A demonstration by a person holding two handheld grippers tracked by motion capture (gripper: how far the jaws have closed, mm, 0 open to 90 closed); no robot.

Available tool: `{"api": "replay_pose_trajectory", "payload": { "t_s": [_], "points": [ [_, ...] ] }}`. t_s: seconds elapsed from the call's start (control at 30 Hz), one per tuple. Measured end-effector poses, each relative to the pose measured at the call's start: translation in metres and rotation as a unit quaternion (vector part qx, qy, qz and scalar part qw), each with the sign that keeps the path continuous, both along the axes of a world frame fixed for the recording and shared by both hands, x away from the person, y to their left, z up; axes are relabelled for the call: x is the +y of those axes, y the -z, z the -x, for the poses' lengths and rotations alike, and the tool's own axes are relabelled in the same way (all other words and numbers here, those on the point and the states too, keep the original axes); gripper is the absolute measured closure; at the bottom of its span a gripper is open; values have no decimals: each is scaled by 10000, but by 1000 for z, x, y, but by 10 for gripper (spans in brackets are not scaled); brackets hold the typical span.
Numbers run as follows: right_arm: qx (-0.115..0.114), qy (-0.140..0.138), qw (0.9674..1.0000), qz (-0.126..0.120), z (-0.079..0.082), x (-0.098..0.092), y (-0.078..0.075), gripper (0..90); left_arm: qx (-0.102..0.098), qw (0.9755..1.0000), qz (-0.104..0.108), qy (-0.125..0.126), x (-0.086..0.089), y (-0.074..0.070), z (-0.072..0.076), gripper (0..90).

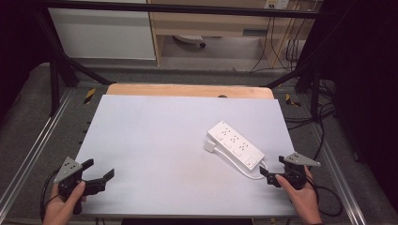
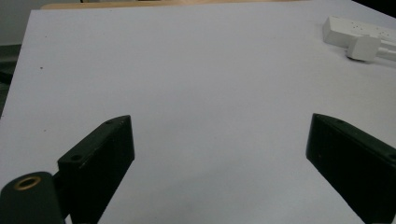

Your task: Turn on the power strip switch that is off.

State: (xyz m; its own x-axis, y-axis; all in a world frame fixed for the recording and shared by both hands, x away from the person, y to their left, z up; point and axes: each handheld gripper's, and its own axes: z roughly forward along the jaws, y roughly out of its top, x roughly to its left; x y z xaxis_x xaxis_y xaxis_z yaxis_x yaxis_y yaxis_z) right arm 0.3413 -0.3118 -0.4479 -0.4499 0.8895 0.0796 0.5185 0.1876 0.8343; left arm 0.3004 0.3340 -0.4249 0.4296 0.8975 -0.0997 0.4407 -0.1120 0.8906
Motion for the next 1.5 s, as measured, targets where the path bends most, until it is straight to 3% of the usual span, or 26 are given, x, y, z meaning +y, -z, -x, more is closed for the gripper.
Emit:
{"api": "replay_pose_trajectory", "payload": {
  "t_s": [0.33, 0.57, 0.97, 1.5],
  "points": [
    [79, 150, 9995, -274, 1, 0, -1, 57, 14, 10000, 8, 1, 1, 1, 0, 76],
    [52, 168, 9987, -480, 5, 0, -10, 60, 55, 10000, 46, -6, 0, 1, -1, 76],
    [-31, -39, 9993, -372, 4, 8, -26, 97, 97, 9999, 39, -30, -1, 2, -2, 70],
    [-64, -178, 9993, -319, -2, 15, -44, 67, 179, 9998, -75, 32, -5, 5, -3, 69]
  ]
}}
